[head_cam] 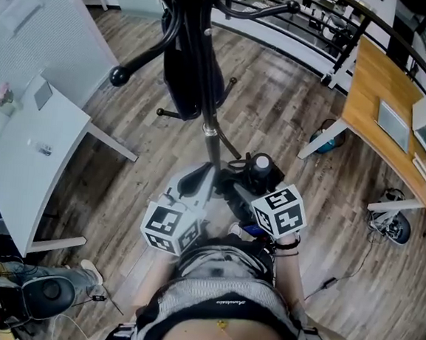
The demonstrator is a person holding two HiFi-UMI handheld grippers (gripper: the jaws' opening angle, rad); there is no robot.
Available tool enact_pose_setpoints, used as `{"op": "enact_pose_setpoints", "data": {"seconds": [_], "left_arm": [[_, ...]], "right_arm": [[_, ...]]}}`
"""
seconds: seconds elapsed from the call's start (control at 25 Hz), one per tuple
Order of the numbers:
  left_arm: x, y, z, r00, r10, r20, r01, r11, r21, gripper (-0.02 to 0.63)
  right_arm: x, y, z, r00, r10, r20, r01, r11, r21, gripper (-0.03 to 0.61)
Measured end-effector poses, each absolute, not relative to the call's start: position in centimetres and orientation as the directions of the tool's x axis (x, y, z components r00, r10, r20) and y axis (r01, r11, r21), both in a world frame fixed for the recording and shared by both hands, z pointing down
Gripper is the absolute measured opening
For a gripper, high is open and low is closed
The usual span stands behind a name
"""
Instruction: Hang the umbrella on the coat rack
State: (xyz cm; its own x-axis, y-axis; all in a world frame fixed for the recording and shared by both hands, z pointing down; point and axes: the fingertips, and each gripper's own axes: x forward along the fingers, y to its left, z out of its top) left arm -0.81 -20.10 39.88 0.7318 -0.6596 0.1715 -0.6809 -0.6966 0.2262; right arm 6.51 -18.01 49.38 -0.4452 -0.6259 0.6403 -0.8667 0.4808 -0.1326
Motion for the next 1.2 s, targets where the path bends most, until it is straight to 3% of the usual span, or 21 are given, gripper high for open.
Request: {"op": "enact_pose_setpoints", "data": {"seconds": [1.2], "left_arm": [[-1.9, -19.4, 41.1, 0.709, -0.673, 0.212, -0.705, -0.671, 0.230, 0.015]], "right_arm": [[6.3, -18.1, 51.9, -0.447, -0.578, 0.683, -0.857, 0.495, -0.142, 0.267]]}}
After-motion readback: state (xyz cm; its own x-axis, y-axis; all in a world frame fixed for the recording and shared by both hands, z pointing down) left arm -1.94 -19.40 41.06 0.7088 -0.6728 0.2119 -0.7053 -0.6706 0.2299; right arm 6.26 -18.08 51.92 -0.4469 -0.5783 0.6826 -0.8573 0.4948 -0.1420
